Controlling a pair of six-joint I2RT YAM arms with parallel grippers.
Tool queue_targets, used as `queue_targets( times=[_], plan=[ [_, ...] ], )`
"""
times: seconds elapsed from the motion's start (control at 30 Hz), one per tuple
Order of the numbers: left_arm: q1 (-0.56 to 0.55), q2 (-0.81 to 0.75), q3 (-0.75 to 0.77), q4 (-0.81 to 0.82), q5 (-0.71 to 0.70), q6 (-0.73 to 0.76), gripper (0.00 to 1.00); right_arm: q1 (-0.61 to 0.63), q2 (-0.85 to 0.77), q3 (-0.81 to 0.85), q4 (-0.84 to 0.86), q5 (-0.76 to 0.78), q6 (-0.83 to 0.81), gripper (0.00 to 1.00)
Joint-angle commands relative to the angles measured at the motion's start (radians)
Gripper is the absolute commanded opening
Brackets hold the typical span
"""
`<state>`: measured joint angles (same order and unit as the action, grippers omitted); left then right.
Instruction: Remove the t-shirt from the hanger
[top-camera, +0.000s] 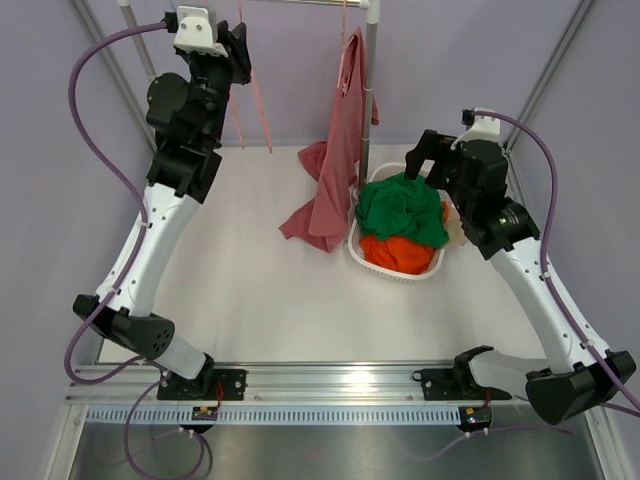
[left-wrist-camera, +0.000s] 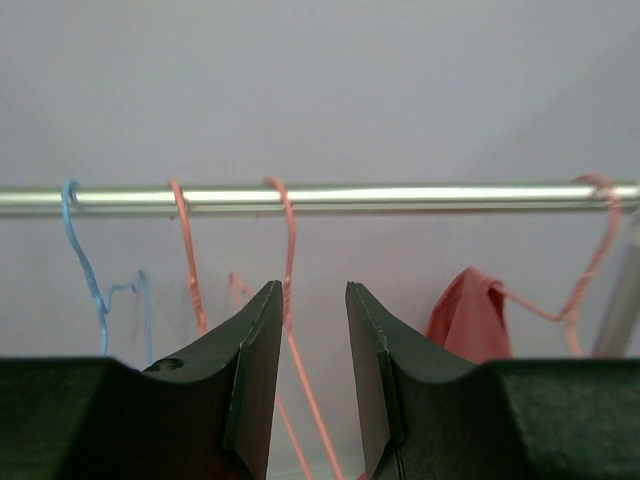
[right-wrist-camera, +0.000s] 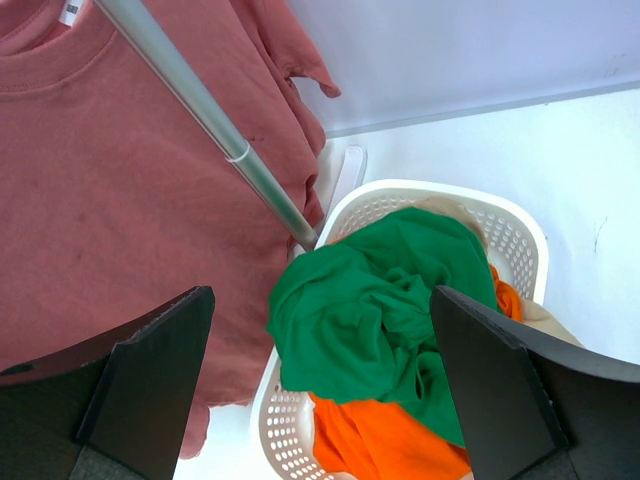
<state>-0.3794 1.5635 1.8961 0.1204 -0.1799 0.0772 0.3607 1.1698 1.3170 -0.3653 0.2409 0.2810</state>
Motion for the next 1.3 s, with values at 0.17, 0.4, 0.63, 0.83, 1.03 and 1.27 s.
queue_targets(
  times=[0.17, 0.4, 0.63, 0.83, 1.03, 1.27],
  plan=[
    [-0.131, -0.014, 0.094, -0.017, 0.026, -0.022, 0.35, 0.000, 0.065, 0.153, -0.026, -0.083, -0.022, 0.99],
    [-0.131, 0.202, 0.331, -0.162, 0.209, -0.073, 0.34, 0.000, 0.004, 0.053, 0.009, -0.141, -0.002, 0.99],
    [-0.124, 0.352, 0.454, -0.200, 0.359, -0.073, 0.34, 0.000, -0.032, 0.041, -0.011, -0.129, -0.016, 1.00],
    [-0.125, 0.392, 0.460, -0.189, 0.393, -0.120, 0.33, 0.000, -0.035, 0.034, -0.011, -0.124, -0.017, 0.99],
    [-0.124, 0.411, 0.448, -0.188, 0.407, -0.125, 0.32, 0.000, -0.030, 0.013, 0.002, -0.124, -0.014, 0.99],
    [-0.128, 0.423, 0.446, -0.186, 0.416, -0.125, 0.31, 0.001, -0.029, -0.005, 0.011, -0.129, -0.013, 0.99]
  ],
)
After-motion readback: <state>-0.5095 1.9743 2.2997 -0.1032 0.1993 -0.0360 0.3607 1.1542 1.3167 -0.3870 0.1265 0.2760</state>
